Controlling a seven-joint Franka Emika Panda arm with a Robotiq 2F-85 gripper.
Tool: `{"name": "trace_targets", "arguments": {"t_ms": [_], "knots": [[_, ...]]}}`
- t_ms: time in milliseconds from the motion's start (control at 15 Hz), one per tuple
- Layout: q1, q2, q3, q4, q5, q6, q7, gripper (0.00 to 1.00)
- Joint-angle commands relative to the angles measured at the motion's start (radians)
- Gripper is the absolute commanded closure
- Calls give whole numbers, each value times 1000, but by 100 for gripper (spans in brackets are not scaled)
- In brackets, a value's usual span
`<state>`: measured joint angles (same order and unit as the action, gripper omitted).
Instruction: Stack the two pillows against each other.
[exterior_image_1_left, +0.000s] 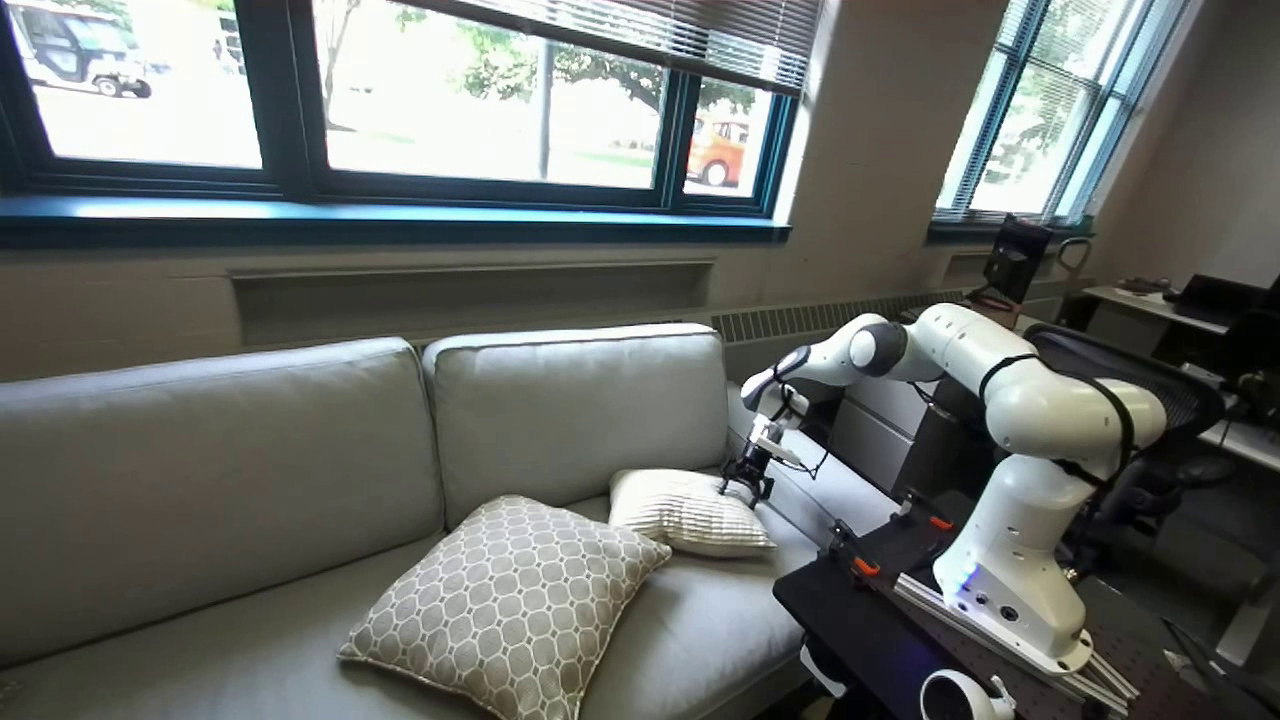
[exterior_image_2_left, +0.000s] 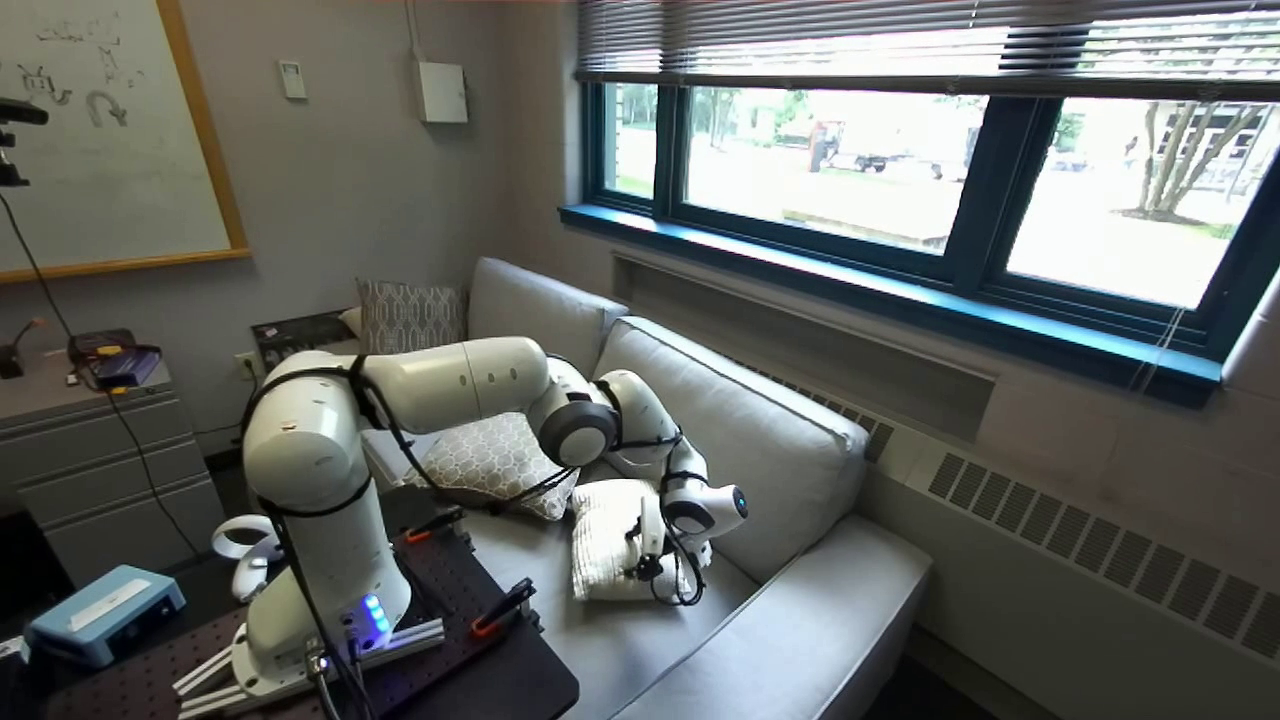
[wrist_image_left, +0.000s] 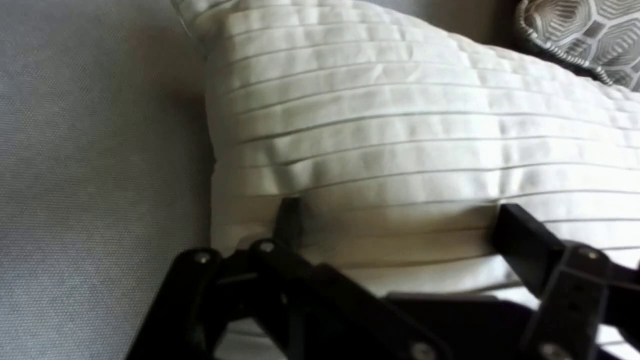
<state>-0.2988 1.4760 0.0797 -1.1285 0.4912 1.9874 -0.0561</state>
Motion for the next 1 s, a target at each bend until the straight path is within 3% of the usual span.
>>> {"name": "trace_targets", "arguments": {"t_ms": [0, 200, 467, 533, 600, 933], "knots": [[110, -1, -2, 16, -44, 76, 110, 0], [199, -4, -1, 1, -97, 58, 172, 0], [250, -4, -12, 1, -157, 13, 210, 0], [255, -4, -18, 1, -167, 15, 217, 25], [256, -4, -20, 3, -174, 21, 216, 26], [244, -9, -20, 13, -181, 35, 213, 62]]}}
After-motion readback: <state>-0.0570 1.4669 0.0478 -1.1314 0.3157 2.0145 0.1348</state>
